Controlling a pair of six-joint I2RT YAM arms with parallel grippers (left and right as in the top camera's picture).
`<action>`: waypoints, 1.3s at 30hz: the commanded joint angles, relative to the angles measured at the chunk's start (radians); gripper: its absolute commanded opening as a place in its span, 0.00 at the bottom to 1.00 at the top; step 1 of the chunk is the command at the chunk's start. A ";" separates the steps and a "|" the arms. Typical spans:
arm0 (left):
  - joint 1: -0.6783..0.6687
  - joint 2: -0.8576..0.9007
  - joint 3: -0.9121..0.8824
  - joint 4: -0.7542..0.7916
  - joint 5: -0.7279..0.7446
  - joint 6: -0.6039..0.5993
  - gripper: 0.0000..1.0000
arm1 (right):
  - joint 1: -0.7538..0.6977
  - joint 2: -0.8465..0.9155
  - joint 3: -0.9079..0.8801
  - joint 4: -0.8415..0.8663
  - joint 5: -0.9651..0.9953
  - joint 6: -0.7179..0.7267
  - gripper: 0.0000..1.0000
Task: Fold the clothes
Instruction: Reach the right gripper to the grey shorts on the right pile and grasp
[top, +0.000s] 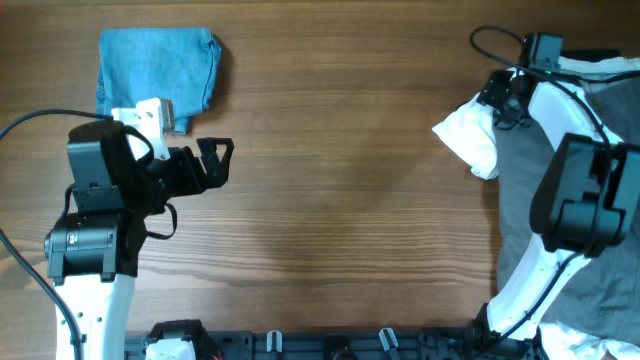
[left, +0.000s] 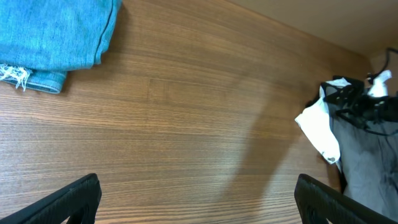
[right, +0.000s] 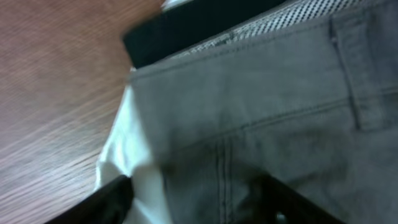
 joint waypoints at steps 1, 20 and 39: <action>-0.004 -0.003 0.021 -0.003 0.016 -0.009 1.00 | 0.002 0.034 0.010 0.016 0.020 -0.002 0.63; -0.004 -0.003 0.021 -0.027 0.018 -0.009 1.00 | -0.034 0.033 0.009 0.082 -0.041 0.002 0.47; -0.004 -0.003 0.021 -0.047 0.069 -0.008 1.00 | -0.050 -0.056 0.008 0.071 -0.063 -0.035 0.04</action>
